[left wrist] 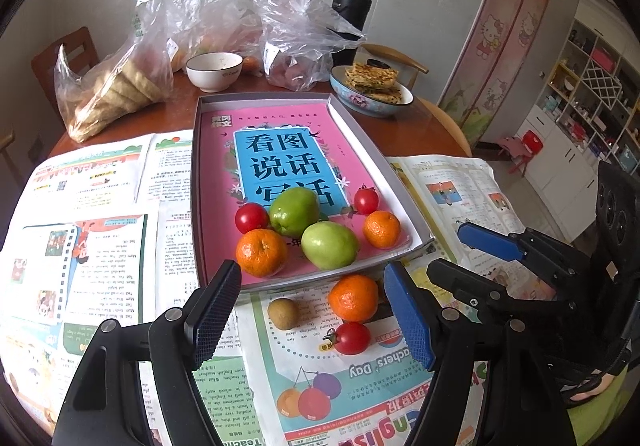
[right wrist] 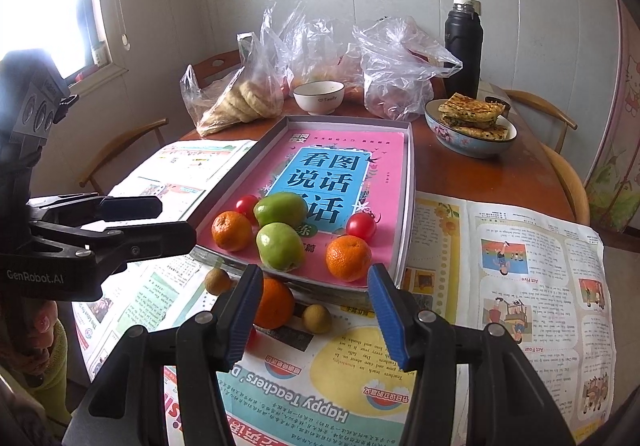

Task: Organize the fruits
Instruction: 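Withdraw both tools from the box back toward the remaining fruit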

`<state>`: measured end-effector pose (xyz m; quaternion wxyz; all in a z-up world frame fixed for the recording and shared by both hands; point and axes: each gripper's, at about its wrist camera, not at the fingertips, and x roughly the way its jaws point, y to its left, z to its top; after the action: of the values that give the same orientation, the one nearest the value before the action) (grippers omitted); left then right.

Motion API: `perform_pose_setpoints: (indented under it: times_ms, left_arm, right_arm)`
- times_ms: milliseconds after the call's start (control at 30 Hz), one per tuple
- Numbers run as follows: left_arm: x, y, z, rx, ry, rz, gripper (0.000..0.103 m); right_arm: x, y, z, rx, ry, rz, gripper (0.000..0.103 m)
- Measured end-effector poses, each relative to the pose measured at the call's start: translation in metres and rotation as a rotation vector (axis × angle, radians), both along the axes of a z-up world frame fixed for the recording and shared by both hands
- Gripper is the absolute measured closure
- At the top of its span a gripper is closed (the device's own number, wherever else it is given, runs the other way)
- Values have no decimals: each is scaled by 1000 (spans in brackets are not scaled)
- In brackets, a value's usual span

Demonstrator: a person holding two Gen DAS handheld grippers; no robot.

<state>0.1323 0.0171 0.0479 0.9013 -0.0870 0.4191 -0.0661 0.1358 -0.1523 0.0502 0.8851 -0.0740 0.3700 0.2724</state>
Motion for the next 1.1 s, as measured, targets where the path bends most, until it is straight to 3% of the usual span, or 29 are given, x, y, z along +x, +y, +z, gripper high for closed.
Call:
perform_pose_setpoints:
  times_ms: [1100]
  left_arm:
    - [-16, -10, -25, 12, 58, -51, 28]
  right_arm:
    - [-9, -2, -19, -33, 37, 4, 49]
